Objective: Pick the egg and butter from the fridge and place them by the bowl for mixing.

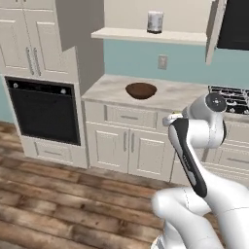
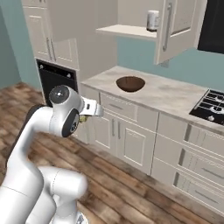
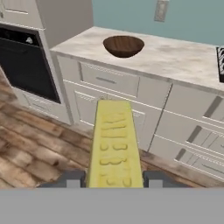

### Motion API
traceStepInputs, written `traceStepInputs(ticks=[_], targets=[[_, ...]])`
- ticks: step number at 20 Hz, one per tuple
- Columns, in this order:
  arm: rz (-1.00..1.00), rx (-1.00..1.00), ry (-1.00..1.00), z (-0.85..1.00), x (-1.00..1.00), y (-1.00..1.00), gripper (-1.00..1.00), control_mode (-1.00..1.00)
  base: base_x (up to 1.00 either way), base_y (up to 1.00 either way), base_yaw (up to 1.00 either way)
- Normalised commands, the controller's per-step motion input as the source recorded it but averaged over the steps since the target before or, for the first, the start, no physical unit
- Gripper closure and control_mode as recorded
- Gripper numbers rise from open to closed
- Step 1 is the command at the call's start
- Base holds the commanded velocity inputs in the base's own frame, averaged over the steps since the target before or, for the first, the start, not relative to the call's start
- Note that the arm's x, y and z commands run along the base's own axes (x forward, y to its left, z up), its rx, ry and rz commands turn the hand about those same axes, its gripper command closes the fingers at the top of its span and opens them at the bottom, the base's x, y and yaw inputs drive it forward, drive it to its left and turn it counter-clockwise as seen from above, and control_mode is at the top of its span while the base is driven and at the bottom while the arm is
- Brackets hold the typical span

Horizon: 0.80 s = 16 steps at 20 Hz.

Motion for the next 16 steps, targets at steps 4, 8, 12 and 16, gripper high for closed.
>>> traceStepInputs(ticks=[4, 8, 12, 16], targets=[[0.00, 0.00, 0.00, 0.00, 0.00, 0.00, 1.00, 1.00, 0.68, 0.38, -0.42], [0.00, 0.00, 0.00, 0.00, 0.00, 0.00, 1.00, 1.00, 0.67, 0.38, -0.43], [0.00, 0.00, 0.00, 0.00, 0.00, 0.00, 1.00, 1.00, 0.68, 0.38, -0.40], [0.00, 0.00, 0.00, 0.00, 0.00, 0.00, 1.00, 1.00, 0.68, 0.40, -0.39]])
